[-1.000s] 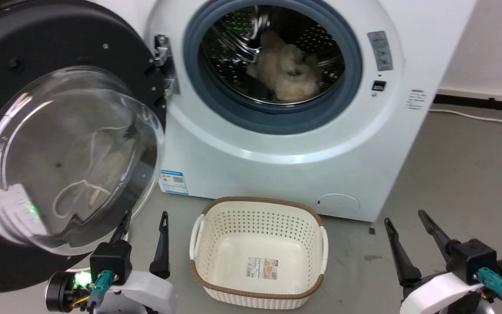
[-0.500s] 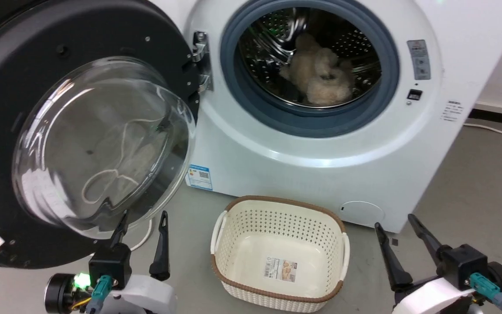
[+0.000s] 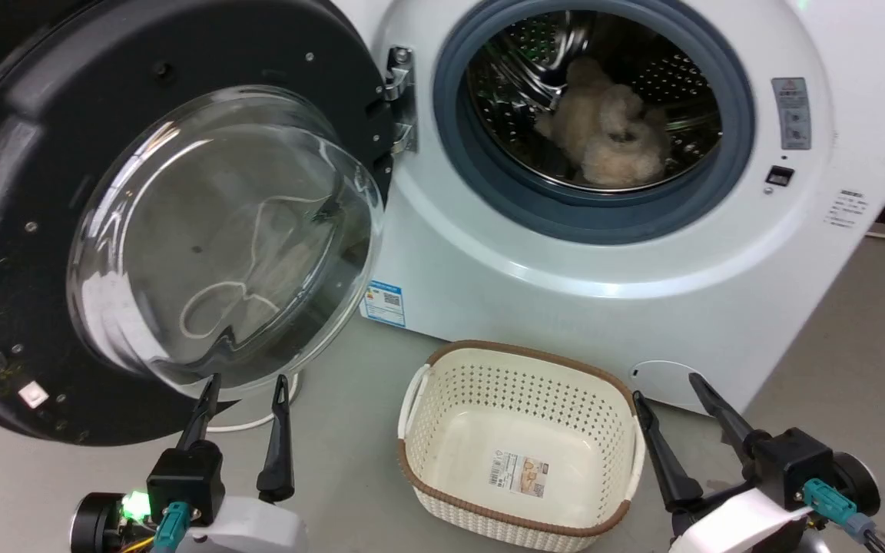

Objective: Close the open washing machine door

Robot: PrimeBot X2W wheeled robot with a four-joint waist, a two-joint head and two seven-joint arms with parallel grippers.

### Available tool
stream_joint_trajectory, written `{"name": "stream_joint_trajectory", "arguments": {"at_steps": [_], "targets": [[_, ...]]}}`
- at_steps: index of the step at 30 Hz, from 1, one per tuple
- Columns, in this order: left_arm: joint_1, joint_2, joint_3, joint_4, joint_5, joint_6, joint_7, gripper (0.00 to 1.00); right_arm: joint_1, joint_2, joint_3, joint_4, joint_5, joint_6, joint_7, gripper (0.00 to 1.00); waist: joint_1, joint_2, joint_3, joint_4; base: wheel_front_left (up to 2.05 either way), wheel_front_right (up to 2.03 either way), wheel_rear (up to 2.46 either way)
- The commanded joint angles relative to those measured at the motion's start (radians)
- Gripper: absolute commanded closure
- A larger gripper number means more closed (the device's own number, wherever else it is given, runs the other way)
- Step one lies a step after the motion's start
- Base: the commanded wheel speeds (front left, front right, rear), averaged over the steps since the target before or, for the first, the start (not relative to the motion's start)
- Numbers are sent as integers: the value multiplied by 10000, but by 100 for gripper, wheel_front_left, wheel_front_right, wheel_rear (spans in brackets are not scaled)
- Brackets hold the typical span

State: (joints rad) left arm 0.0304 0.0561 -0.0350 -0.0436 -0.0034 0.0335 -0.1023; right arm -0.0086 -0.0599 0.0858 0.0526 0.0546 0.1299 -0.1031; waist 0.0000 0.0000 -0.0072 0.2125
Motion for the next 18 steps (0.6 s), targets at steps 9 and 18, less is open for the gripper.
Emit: {"name": "stream_joint_trajectory", "arguments": {"at_steps": [9,18], "targets": [[329,76,-6,-211,-37,174,-283,0,-157,-141,349,189,208,4,-276,0,0,0,20,448,0,0,0],[401,132,26,-276,-46,251,-470,0,-195,-216,620,384,406,4,-463,0,0,0,21,821,0,0,0]]}}
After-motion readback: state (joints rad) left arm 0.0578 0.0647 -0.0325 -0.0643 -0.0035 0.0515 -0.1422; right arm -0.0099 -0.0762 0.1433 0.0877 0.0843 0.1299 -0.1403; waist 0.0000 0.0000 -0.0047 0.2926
